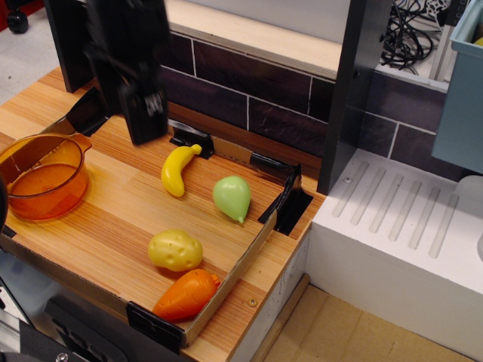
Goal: Put potato in pot
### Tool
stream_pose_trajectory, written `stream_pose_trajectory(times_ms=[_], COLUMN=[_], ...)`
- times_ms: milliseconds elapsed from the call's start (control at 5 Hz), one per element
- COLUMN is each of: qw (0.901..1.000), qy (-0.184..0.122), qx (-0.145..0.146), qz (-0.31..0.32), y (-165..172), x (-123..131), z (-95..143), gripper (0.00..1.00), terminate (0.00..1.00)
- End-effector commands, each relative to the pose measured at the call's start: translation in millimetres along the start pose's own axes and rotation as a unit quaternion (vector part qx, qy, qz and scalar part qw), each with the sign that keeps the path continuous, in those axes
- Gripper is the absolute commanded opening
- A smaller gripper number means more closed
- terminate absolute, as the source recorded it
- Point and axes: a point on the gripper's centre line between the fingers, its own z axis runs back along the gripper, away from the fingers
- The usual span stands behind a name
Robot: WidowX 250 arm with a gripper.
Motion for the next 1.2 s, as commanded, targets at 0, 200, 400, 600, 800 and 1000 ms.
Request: stream_pose_trajectory(times_ms=[0, 200, 400, 600, 800, 1000], qw=[0.9931, 0.9913, 0.9921, 0.9924, 0.9929, 0.9930], qy=[-0.009, -0.025, -0.023, -0.021, -0.017, -0.014], qx=[-0.010, -0.010, -0.022, -0.010, -0.004, 0.002], qz=[-0.117, -0.129, -0.121, -0.121, -0.118, -0.117], y=[-22, -28, -21, -20, -20, -21], x=[-17, -20, -18, -18, -19, -20], z=[-30, -40, -41, -53, -65, -74], gripper=[1.00, 1.00, 1.00, 1.00, 1.00, 1.00], terminate=[0.00, 0.00, 0.00, 0.00, 0.00, 0.00])
